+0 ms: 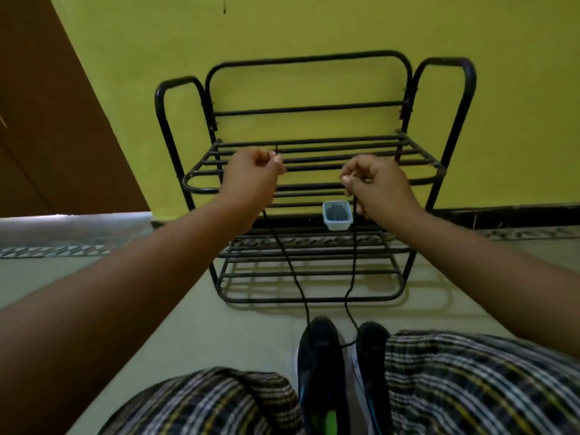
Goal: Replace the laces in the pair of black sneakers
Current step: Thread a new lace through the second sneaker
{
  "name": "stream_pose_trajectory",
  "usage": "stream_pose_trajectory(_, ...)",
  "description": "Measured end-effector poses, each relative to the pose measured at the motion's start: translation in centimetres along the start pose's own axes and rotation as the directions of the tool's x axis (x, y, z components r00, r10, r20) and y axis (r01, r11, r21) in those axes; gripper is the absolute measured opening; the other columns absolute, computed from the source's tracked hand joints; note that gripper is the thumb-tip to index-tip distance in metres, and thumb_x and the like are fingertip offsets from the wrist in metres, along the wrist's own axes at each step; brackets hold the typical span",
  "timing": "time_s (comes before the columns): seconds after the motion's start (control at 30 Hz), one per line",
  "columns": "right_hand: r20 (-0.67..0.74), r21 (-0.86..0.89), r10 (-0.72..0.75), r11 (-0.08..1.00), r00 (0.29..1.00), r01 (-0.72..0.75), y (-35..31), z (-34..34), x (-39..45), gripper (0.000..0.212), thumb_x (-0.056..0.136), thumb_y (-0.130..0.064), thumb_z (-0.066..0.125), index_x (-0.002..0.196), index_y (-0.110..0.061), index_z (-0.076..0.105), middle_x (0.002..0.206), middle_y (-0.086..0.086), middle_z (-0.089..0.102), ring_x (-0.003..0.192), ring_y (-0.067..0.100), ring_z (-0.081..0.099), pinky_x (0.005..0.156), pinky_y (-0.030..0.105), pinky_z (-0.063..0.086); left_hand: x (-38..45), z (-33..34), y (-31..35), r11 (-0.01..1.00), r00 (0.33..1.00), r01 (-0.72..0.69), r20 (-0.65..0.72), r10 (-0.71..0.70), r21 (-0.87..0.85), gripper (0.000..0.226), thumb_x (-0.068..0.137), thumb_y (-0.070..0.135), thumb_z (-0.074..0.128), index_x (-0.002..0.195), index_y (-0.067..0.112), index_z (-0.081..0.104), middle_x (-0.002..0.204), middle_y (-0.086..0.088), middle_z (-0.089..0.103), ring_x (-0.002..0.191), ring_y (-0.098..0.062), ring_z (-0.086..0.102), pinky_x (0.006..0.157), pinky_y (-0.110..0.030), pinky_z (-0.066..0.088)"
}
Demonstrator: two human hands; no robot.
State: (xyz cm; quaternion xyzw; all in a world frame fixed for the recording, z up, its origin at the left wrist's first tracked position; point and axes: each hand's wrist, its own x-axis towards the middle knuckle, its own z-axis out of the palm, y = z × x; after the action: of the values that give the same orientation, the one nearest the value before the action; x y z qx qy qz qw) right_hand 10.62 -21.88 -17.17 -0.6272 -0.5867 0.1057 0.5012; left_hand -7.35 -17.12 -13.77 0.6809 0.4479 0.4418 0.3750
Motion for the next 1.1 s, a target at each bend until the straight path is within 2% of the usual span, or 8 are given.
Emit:
stream_pose_trajectory(0.1,0.137,-0.05,0.108,0.994,0.985,-0.102,4.3,2.7,-2.9,0.026,0.092,-0.01,0.056,0.074,-0.029,0.058,0.074,0.001,0.061,0.06,0.01,0.055,0.055,0.026,0.048,-1.2,1.2,-5.4,0.979,0.979,0.05,0.183,-0.088,0.199,0.015,0.097,0.025,0.05,0.086,0.022,0.06,0.087,0.002,0.061,0.067,-0.007,0.05,0.068,-0.027,0.046)
stream_pose_trajectory(0.2,0.288,-0.118,0.253,0.966,0.924,-0.228,8.7,5.4,-6.7,0.02,0.09,-0.006,0.059,0.077,-0.019,0.065,0.067,-0.012,0.057,0.059,-0.002,0.05,0.057,0.015,0.04,-3.3,3.4,-12.0,0.924,0.922,0.181,0.269,-0.279,0.337,0.016,0.096,0.02,0.051,0.088,0.013,0.063,0.082,-0.006,0.061,0.067,-0.015,0.053,0.063,-0.03,0.045)
stream_pose_trajectory(0.37,0.381,-0.223,0.419,0.907,0.824,-0.358,14.7,9.2,-13.1,0.015,0.085,-0.008,0.066,0.073,-0.017,0.068,0.073,-0.005,0.066,0.069,-0.001,0.057,0.067,0.015,0.044,-6.8,6.3,-21.4,0.827,0.807,0.416,0.266,-0.528,0.378,0.011,0.089,0.004,0.048,0.089,0.009,0.058,0.109,-0.02,0.064,0.104,-0.034,0.06,0.088,-0.042,0.052)
stream_pose_trajectory(0.53,0.395,-0.233,0.563,0.826,0.726,-0.514,16.5,11.7,-16.2,0.011,0.088,-0.006,0.062,0.085,-0.008,0.073,0.083,0.002,0.067,0.078,0.008,0.06,0.078,0.023,0.048,-9.3,8.4,-23.8,0.646,0.793,0.289,0.201,-0.575,0.707,0.05,0.088,0.04,0.06,0.128,0.016,0.044,0.133,-0.01,0.039,0.125,-0.029,0.037,0.1,-0.035,0.036)
stream_pose_trajectory(0.63,0.353,-0.225,0.573,0.819,0.74,-0.527,16.8,12.7,-16.7,0.015,0.089,-0.001,0.059,0.095,-0.006,0.072,0.087,0.003,0.066,0.087,0.015,0.062,0.088,0.029,0.05,-9.5,9.1,-23.5,0.72,0.786,0.284,0.276,-0.553,0.633,0.05,0.08,0.044,0.069,0.116,0.014,0.052,0.12,-0.008,0.052,0.113,-0.024,0.048,0.091,-0.033,0.043)
stream_pose_trajectory(0.73,0.326,-0.176,0.572,0.819,0.753,-0.547,16.9,13.2,-16.4,0.018,0.087,0.002,0.06,0.097,-0.008,0.07,0.072,-0.003,0.063,0.072,0.008,0.061,0.076,0.022,0.05,-9.6,10.0,-23.2,0.739,0.623,0.331,0.452,-0.638,0.587,0.033,0.077,0.035,0.075,0.094,0.012,0.06,0.097,-0.011,0.066,0.09,-0.022,0.065,0.081,-0.037,0.056)
stream_pose_trajectory(0.83,0.341,-0.171,0.585,0.808,0.736,-0.564,16.9,13.5,-15.8,0.011,0.083,0.001,0.065,0.085,-0.007,0.072,0.069,-0.003,0.064,0.071,0.01,0.063,0.07,0.021,0.049,-10.1,10.3,-23.0,0.737,0.555,0.345,0.506,-0.66,0.581,0.014,0.083,0.022,0.068,0.08,0.009,0.062,0.089,-0.017,0.069,0.079,-0.026,0.07,0.073,-0.04,0.059)
stream_pose_trajectory(1.1,0.432,-0.277,0.563,0.826,0.704,-0.491,16.7,14.1,-16.2,0.009,0.085,-0.015,0.067,0.077,-0.02,0.064,0.082,0.001,0.066,0.082,0.016,0.061,0.073,0.026,0.048,-10.7,9.5,-23.4,0.727,0.557,0.504,0.467,-0.687,0.467,0.024,0.089,0.0,0.047,0.101,0.002,0.068,0.1,-0.018,0.067,0.084,-0.032,0.069,0.068,-0.043,0.059)
